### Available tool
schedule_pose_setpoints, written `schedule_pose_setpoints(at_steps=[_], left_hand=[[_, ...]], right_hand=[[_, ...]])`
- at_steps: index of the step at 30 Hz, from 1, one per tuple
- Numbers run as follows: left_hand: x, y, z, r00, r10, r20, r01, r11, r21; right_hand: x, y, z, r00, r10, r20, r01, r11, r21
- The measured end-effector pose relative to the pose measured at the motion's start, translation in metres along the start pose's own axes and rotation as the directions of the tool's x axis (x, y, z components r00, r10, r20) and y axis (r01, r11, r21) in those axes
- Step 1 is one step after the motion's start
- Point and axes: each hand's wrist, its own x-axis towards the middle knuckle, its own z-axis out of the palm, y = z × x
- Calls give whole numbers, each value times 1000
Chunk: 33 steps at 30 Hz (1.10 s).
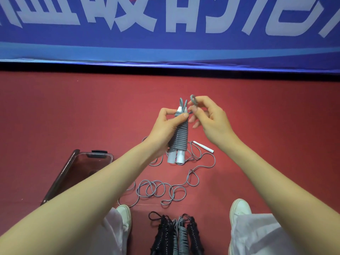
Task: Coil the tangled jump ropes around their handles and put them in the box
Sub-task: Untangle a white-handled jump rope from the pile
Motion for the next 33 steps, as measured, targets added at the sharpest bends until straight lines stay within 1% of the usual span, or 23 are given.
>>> schedule_pose_setpoints(at_steps=[2,4,7,9,11,14,16,19,21,23,24,26,28,29,31,33], left_hand=[[0,0,-1,999,31,6,-31,999,-28],[-1,2,-2,997,66,40,-65,998,-24],[-4,5,1,992,32,120,-19,994,-104],[-5,6,2,993,-3,119,17,993,-114],[-4,7,2,997,-12,78,18,997,-80],[-3,10,0,999,-21,44,22,1000,-20],[-4,11,0,998,-18,53,18,1000,-7],[-4,14,1,998,11,54,-8,998,-57],[-4,18,-1,998,22,53,-16,994,-107],[-3,20,-3,998,26,59,-19,994,-111],[-3,19,-4,997,28,70,-21,995,-97],[-3,18,-4,993,45,113,-38,997,-63],[-4,17,-5,982,83,170,-79,997,-26],[-4,16,-5,975,103,194,-103,995,-13],[-4,15,-5,963,138,231,-142,990,2],[-4,15,-6,956,150,252,-158,987,14]], right_hand=[[1,-1,5,1000,17,11,-17,1000,21],[4,-4,2,998,59,-30,-56,995,88],[7,-6,-7,995,73,-62,-65,990,123],[5,-4,-9,994,58,-90,-49,993,104],[4,-4,-9,992,55,-110,-47,996,69],[5,-5,-8,997,29,-65,-32,999,-41],[6,-4,-8,997,58,-45,-60,997,-39],[6,-3,-12,995,97,-10,-97,995,-26],[4,-3,-11,996,93,16,-91,991,-93],[1,-5,-7,996,84,24,-80,988,-134],[0,-6,-5,995,96,14,-95,990,-100],[0,-12,-5,979,204,13,-204,974,100],[2,-17,-11,939,333,88,-343,886,311],[4,-18,-15,916,378,132,-399,836,377],[6,-19,-21,872,448,198,-488,755,438],[7,-19,-26,834,493,247,-551,723,416]])
